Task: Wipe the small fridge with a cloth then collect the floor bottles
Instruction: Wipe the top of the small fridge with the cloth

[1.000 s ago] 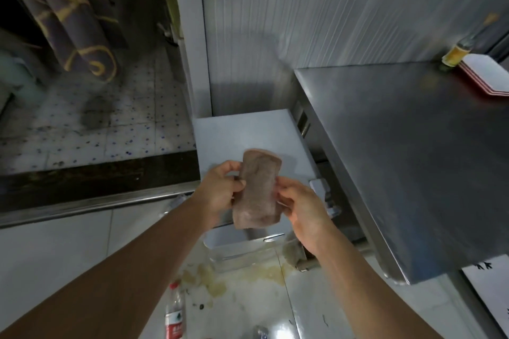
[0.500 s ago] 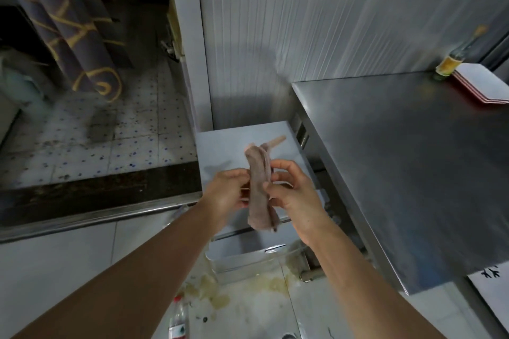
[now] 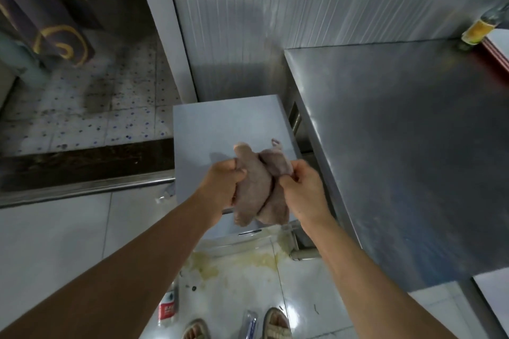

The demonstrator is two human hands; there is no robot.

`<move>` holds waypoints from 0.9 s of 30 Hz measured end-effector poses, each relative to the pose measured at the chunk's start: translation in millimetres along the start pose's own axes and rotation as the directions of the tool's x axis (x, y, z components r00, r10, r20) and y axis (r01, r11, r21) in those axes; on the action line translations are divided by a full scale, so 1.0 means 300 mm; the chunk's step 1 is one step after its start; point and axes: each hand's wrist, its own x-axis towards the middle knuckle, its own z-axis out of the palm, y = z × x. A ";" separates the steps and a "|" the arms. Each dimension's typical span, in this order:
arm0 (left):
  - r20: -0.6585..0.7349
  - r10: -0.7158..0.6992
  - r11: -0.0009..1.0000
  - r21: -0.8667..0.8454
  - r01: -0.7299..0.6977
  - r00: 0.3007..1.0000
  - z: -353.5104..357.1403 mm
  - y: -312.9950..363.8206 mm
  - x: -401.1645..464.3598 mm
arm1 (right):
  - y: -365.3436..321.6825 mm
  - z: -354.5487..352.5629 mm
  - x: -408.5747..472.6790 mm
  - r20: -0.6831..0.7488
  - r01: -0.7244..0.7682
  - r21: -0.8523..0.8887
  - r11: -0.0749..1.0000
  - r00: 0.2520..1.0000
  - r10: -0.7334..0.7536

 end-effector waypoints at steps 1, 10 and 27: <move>-0.035 -0.014 1.000 0.004 0.014 0.999 0.008 -0.012 0.012 | 0.017 -0.022 0.006 -0.047 0.005 -0.056 0.998 0.999 -0.007; -0.202 -0.014 0.989 0.144 0.043 0.979 0.094 -0.098 0.116 | 0.123 -0.133 0.032 -0.169 0.071 -0.297 0.952 0.978 -0.125; 0.032 0.588 0.383 0.869 -0.314 0.808 0.082 -0.010 0.236 | 0.092 -0.133 0.087 0.002 0.382 -0.614 0.690 0.875 -0.483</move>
